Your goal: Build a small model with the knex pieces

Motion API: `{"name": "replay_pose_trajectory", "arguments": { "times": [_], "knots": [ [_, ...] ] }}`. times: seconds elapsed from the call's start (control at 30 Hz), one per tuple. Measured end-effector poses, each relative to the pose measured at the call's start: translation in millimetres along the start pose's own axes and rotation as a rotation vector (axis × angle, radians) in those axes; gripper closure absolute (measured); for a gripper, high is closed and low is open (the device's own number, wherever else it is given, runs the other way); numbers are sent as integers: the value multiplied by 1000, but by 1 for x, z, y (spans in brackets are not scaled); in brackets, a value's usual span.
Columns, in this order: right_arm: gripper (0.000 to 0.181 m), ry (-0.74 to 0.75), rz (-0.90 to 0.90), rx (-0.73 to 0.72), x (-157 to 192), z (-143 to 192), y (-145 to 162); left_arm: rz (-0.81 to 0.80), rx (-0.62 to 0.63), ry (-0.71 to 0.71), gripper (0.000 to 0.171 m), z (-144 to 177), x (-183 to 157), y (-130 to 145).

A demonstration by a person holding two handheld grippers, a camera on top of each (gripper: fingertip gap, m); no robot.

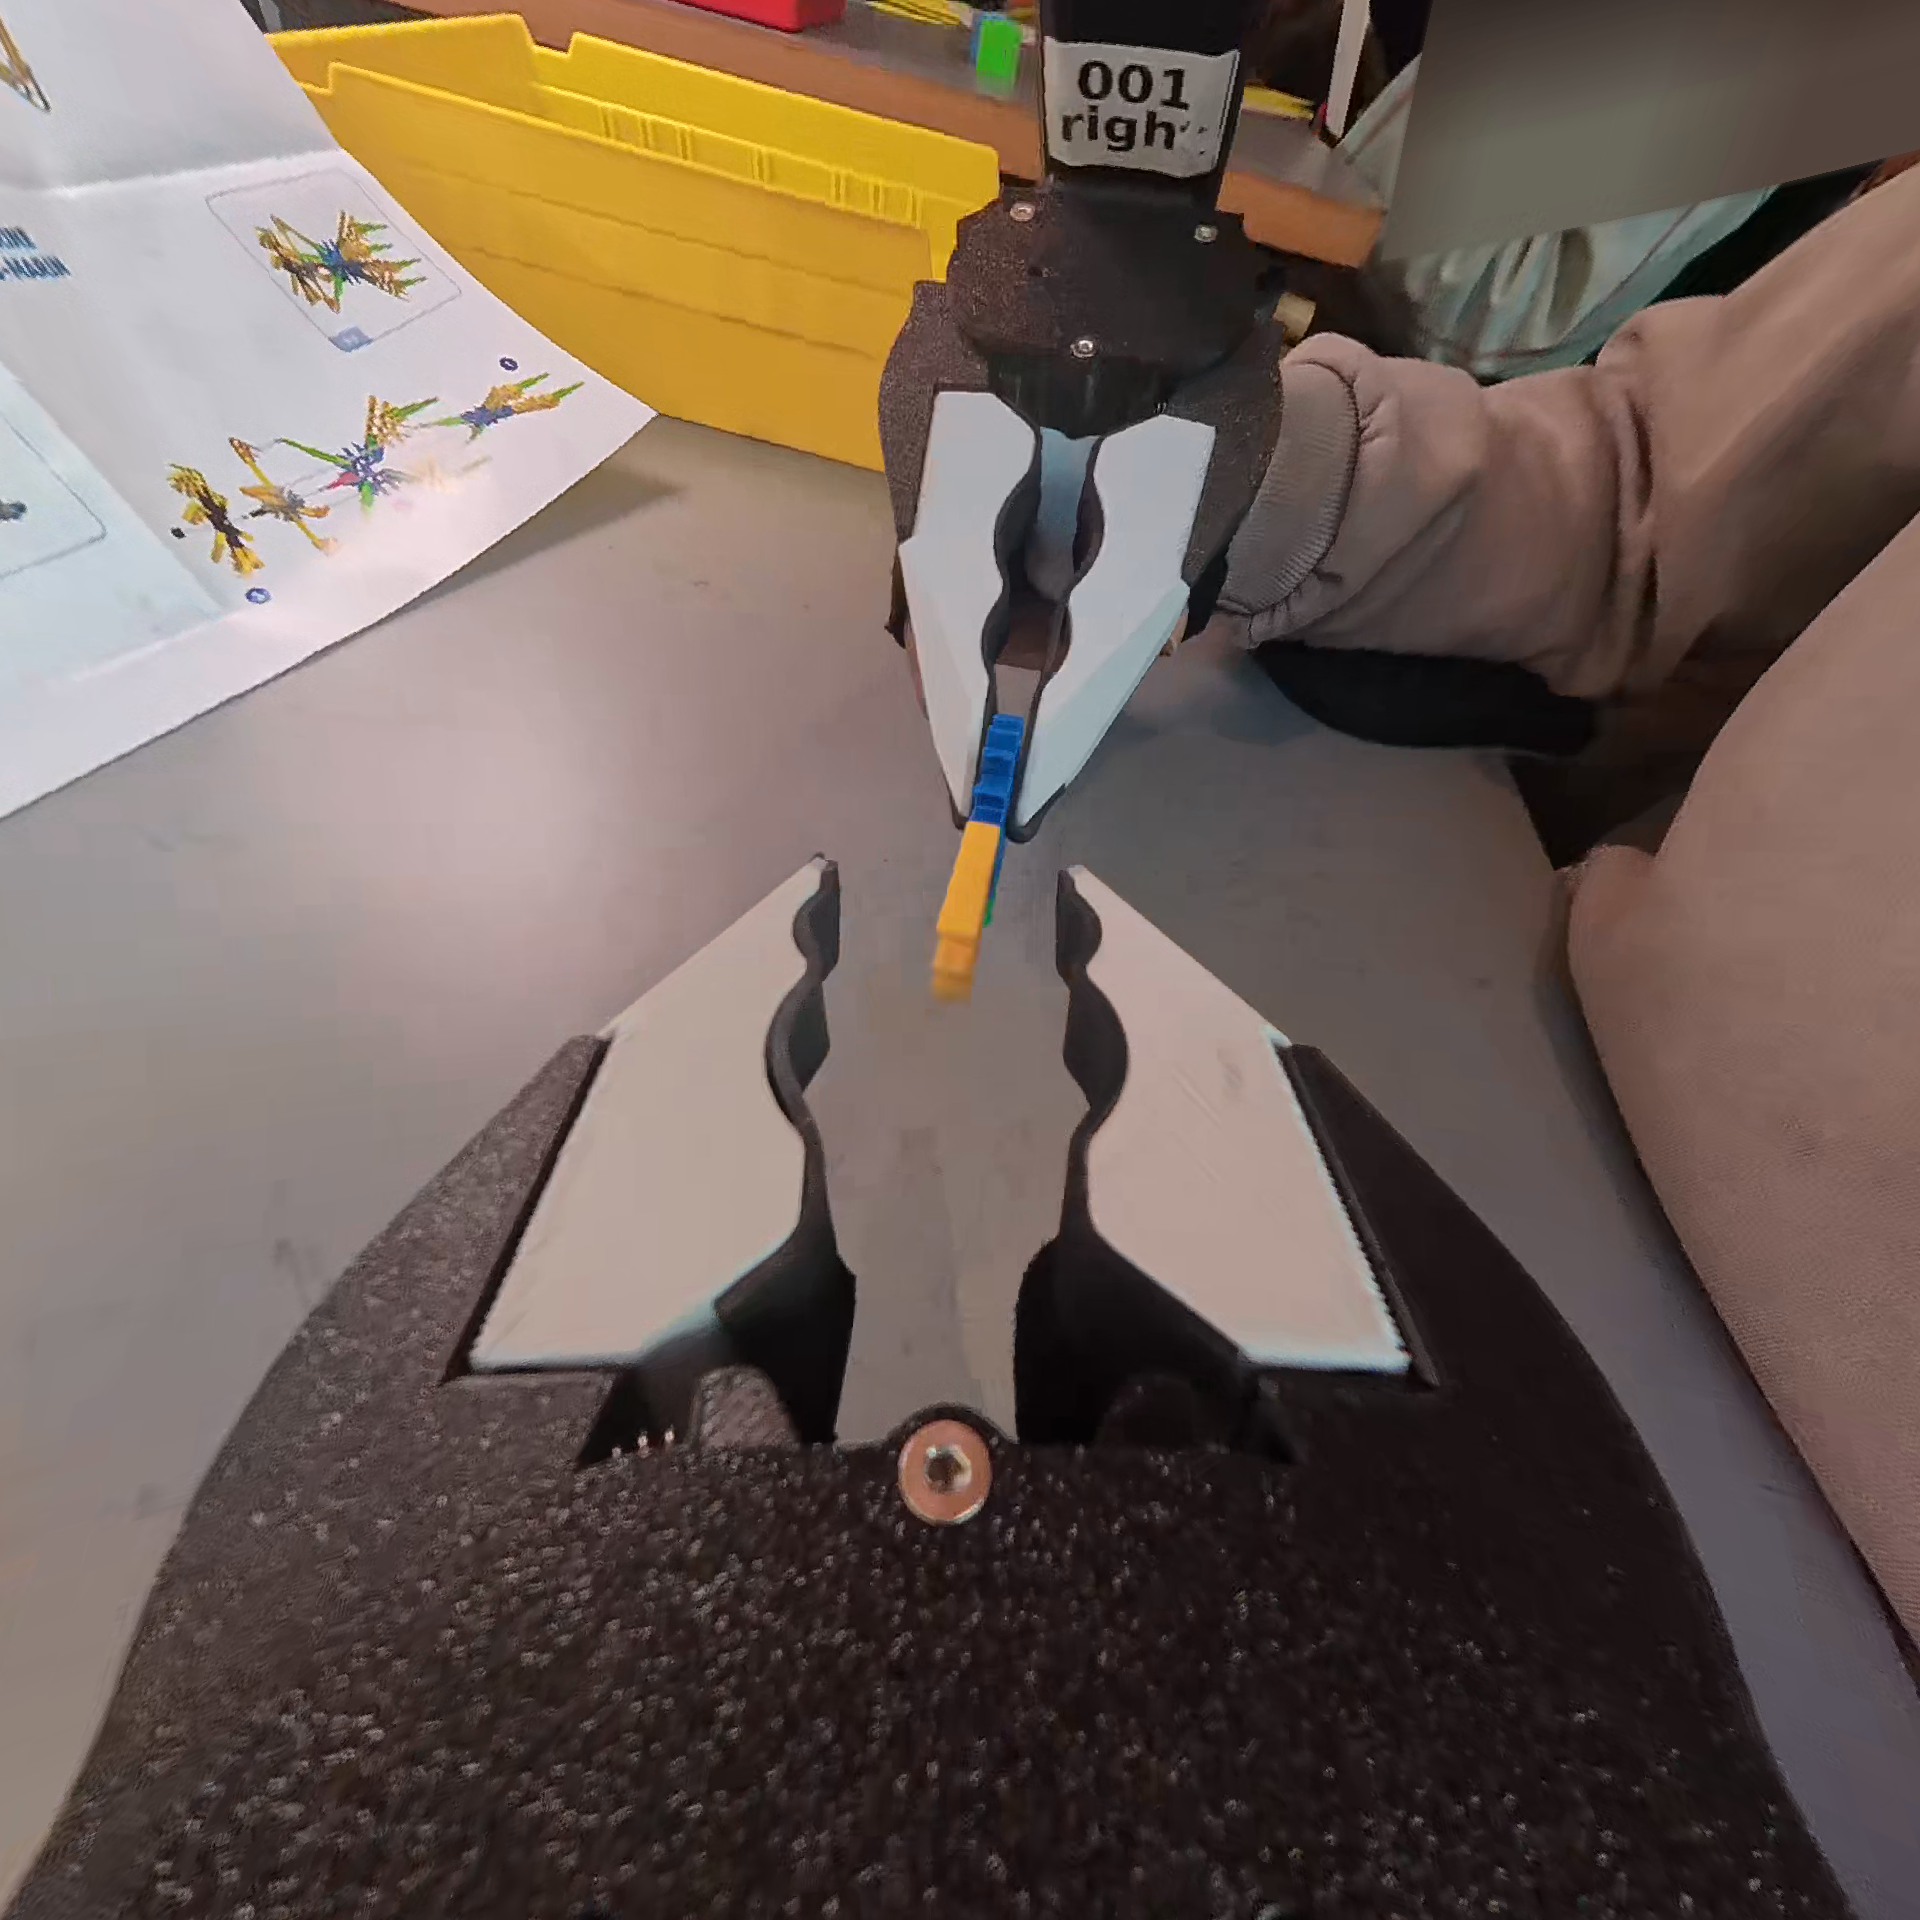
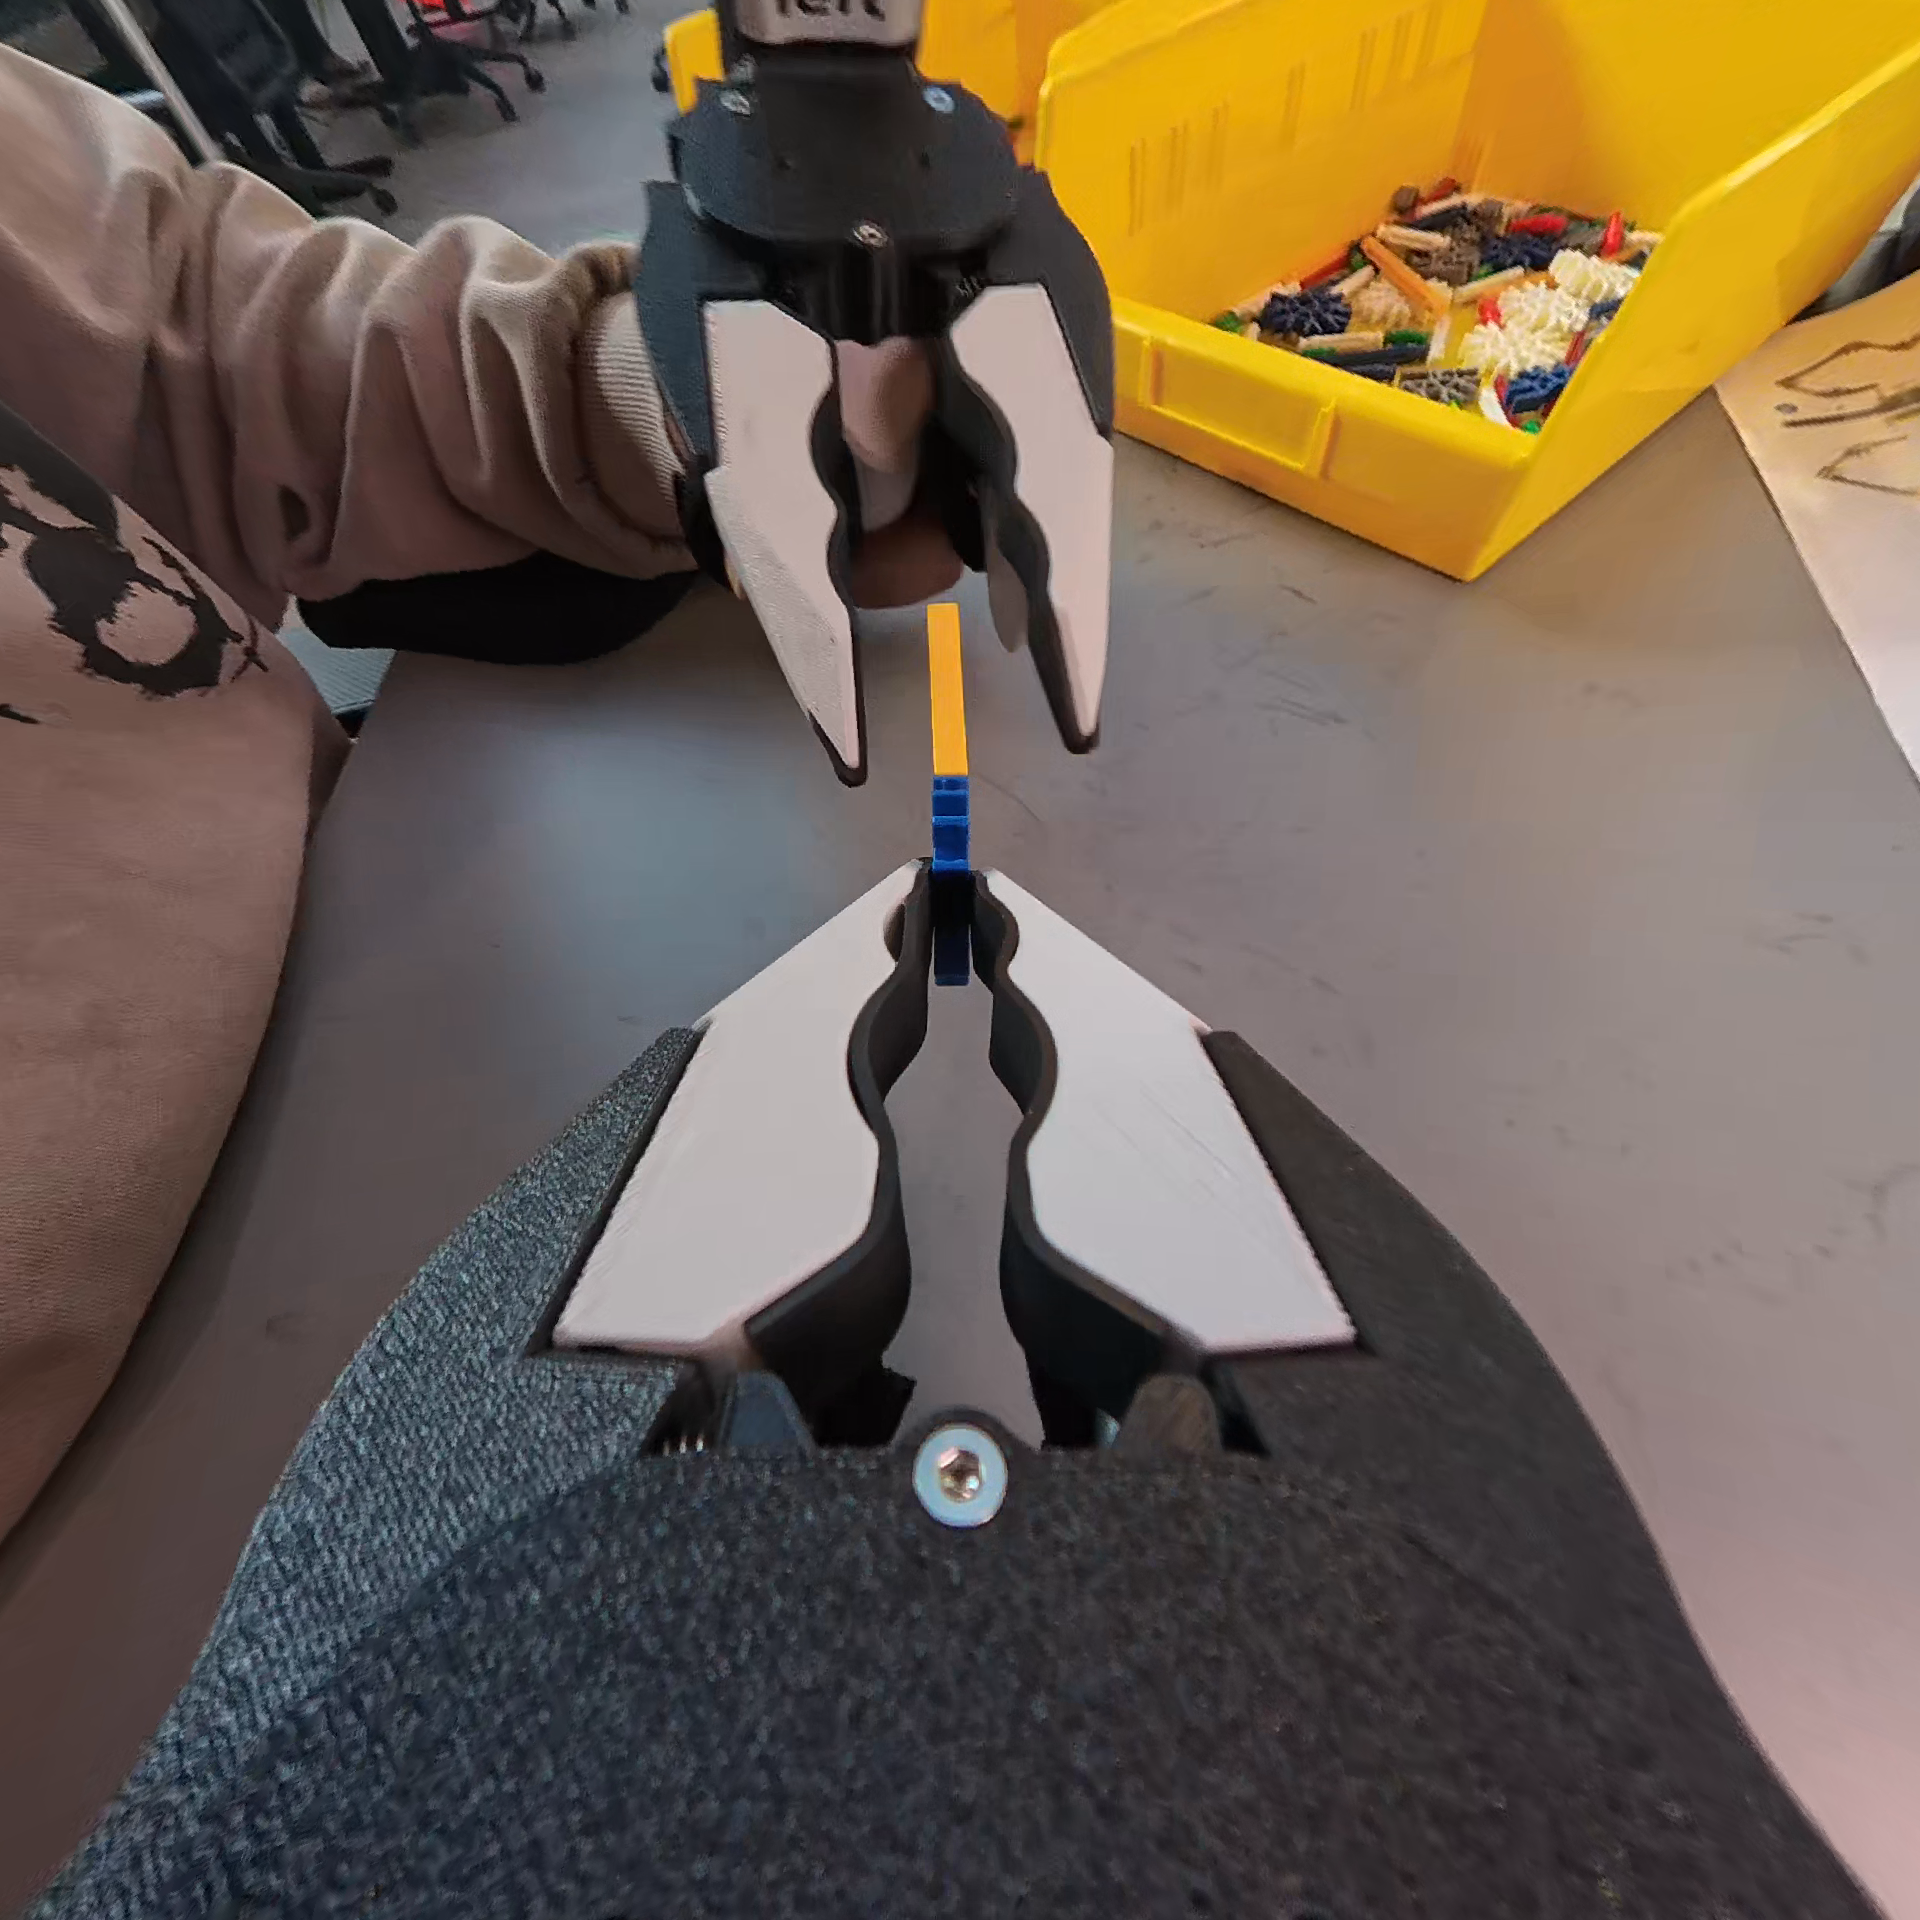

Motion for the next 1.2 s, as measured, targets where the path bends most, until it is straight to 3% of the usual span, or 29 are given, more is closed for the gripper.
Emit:
{"name": "replay_pose_trajectory", "arguments": {
  "times": [0.07,0.2,0.5,0.73,0.8,0.93,1.2],
  "knots": [
    [178,-38,15,-41,8,1,-7,29,-8,41,134,-1,-4,1],
    [177,-88,26,-55,17,0,-10,17,-6,147,166,-4,-24,1],
    [177,-212,-33,-173,31,10,-28,62,-94,239,165,4,-38,-17],
    [176,-161,-6,-161,24,13,-27,76,-80,206,166,3,-32,-15],
    [166,-138,23,-137,26,8,-25,71,-67,222,166,1,-36,-14],
    [175,-167,59,-90,36,2,-19,60,-57,249,166,-2,-42,-11],
    [175,-492,-151,-270,71,11,-42,26,-161,444,166,10,-76,-29]
  ]
}}
Point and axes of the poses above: each gripper's, where its closed fingertips meet, z back along the fingers, y out of its underside, x = y × z across the jaws, the point moved 1 cm from there along z, back along the fingers, and after that the axes turned 5 degrees about -x, right-handed, at the moved point
